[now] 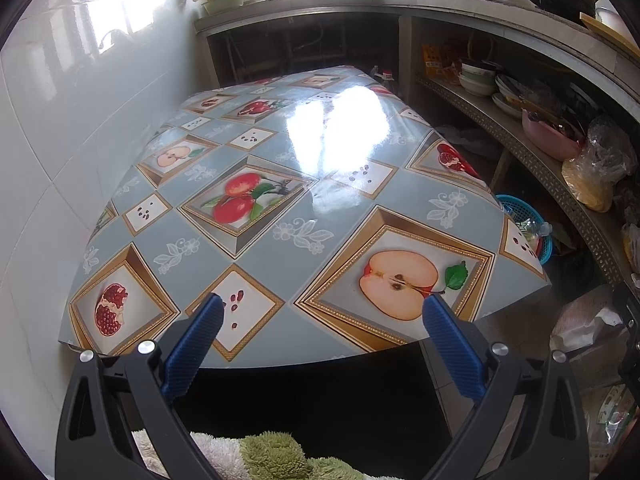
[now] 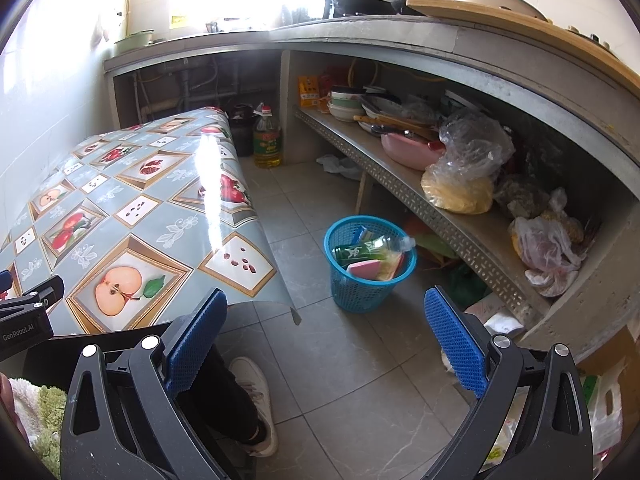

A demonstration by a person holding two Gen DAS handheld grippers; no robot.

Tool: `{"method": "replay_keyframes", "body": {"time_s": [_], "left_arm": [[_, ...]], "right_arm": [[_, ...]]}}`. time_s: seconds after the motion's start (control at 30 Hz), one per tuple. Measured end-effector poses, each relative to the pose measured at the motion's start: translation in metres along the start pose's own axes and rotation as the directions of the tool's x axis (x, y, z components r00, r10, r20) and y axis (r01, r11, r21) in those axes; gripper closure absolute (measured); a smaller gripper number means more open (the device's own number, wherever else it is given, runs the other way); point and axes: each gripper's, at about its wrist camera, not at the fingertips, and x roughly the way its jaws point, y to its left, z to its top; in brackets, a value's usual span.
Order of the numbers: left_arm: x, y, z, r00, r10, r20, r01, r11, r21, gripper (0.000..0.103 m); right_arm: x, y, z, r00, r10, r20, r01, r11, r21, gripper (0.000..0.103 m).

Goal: Collect trash

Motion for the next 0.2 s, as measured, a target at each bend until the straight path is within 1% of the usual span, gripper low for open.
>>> {"method": "replay_keyframes", "body": {"time_s": [0.2], "left_arm": [[0.0001,0.0001,0.0007,1.0,0.0,0.001,0.0,1.0,0.001,0.005]], "right_arm": [[-0.0003,0.0002,-0.0003,1.0,-0.001,0.001,0.001,1.0,0.002,0.008]]}}
